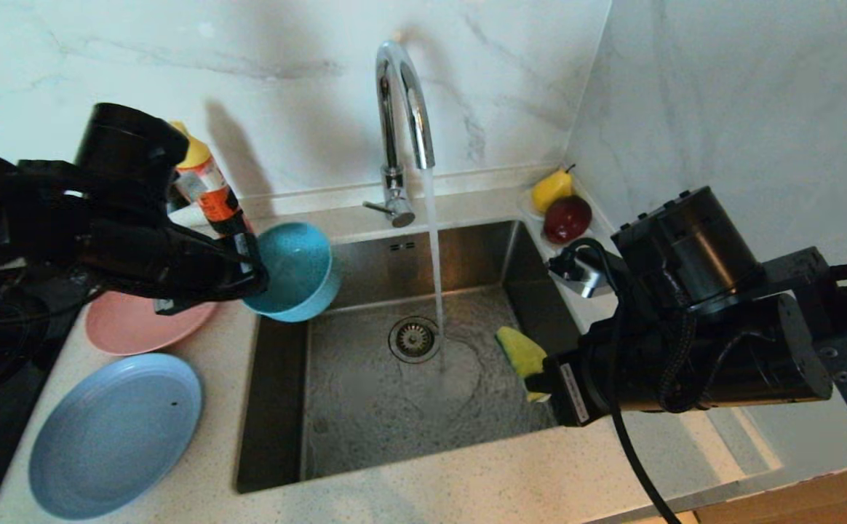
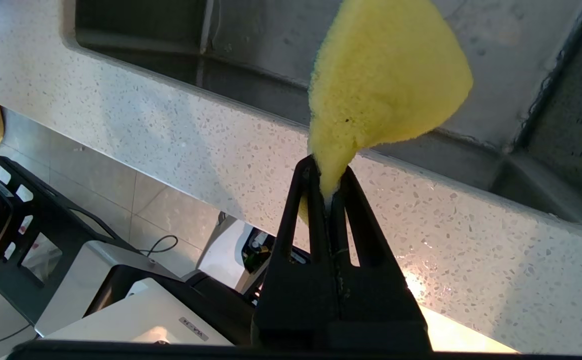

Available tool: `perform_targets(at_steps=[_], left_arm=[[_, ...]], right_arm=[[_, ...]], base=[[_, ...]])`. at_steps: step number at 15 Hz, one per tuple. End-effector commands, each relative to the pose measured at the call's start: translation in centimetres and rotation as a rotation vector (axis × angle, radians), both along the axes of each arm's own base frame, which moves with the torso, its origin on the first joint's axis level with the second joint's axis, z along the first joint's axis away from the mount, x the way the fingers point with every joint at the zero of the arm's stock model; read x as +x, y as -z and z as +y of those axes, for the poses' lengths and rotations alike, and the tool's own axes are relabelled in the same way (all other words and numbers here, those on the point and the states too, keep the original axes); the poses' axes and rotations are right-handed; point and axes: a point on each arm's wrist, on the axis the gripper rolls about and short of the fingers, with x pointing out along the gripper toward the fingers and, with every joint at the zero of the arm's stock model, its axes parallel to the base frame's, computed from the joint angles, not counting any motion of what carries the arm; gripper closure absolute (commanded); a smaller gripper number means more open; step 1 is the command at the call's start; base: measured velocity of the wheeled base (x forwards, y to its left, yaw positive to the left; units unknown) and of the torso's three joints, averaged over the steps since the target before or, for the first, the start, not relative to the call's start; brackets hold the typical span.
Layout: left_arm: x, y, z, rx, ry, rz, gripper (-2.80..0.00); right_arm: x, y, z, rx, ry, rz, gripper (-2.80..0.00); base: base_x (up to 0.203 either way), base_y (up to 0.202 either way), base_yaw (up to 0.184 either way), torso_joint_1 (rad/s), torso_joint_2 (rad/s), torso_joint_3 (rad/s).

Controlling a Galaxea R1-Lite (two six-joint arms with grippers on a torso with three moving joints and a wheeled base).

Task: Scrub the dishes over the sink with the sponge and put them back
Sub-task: Wash the bowl

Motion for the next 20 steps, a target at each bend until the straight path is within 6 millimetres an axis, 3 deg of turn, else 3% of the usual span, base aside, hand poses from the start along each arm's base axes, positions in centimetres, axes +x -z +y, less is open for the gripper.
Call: perform_targets(at_steps=[1, 7, 20], left_arm=[[1.3, 2.4, -3.5, 0.033, 0.049, 0.042, 0.0], [3.4, 5.1, -9.3, 0.035, 0.075, 0.041, 0.0], [8.0, 8.4, -12.7, 0.01, 0.037, 0.055, 0.0]], right_arm=[[-0.1, -0.1, -0.1, 0.003, 0.001, -0.001, 0.0], [-0.2, -0.3, -0.1, 0.005, 0.001, -0.003, 0.0], [-0.1, -0.4, -0.2, 0.008, 0.001, -0.009, 0.0]], base=[[0.0, 0.0, 0.0, 0.0, 0.0, 0.0], [0.0, 0.0, 0.0, 0.0, 0.0, 0.0], [0.0, 0.0, 0.0, 0.0, 0.0, 0.0]])
